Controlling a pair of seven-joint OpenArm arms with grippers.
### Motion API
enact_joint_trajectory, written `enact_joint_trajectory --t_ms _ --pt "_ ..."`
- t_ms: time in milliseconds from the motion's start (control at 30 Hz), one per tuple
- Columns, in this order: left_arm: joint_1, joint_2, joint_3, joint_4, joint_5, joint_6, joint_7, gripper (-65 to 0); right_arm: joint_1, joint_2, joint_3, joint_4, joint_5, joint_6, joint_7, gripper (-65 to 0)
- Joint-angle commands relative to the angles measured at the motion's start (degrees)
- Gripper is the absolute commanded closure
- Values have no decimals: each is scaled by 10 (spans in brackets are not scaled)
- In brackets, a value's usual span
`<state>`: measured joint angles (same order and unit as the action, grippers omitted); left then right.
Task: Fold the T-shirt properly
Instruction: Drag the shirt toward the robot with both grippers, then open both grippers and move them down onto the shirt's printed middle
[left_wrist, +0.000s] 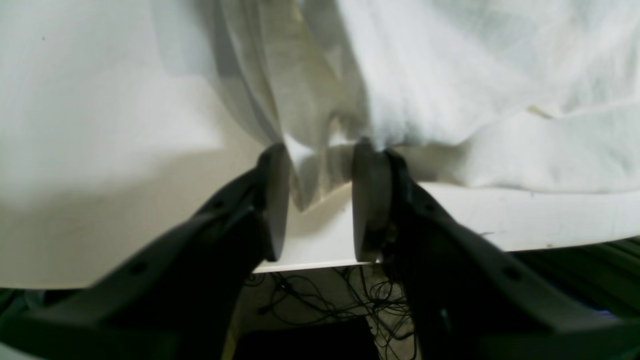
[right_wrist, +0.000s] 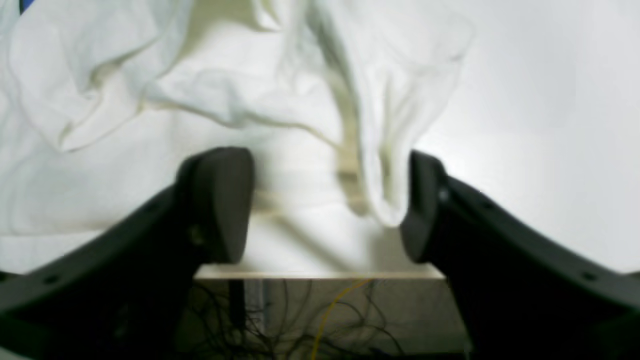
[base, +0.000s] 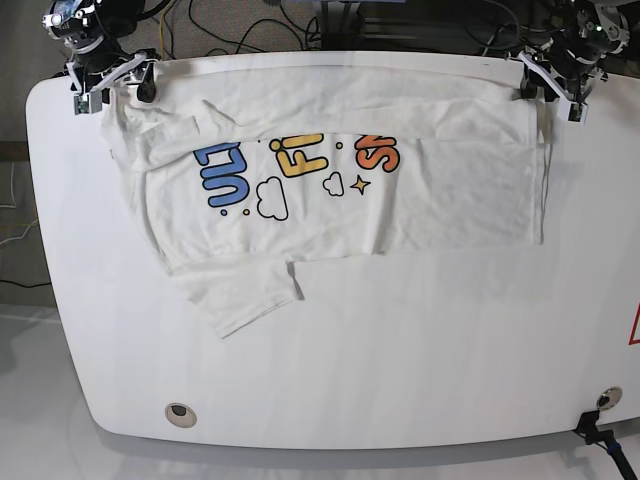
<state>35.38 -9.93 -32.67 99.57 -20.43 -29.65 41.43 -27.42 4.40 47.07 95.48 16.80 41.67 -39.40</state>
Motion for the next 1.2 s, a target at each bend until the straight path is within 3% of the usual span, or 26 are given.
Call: enact_joint_trajectory --t_ms 0,167,267,667,1000,1167 --pt "12 -2 -34 -8 39 11 54 -209 -9 5 3 16 -46 -17 -59 -443" --pt "12 -2 -61 44 38 8 54 -209 -13 5 4 84 -50 -17 -75 -443" --pt "12 -5 -73 66 38 -12 54 -211 -12 6 4 116 -49 -17 -102 -443" --pt "-10 -2 -93 97 36 -24 55 -211 -8 5 1 129 -46 -17 -104 -443" --pt "-102 -2 -112 120 37 -76 55 -209 38 19 1 165 -46 -17 -105 -444" --pt "-163 -4 -86 116 45 -75 55 -209 94 22 -18 163 -50 -17 -105 -444"
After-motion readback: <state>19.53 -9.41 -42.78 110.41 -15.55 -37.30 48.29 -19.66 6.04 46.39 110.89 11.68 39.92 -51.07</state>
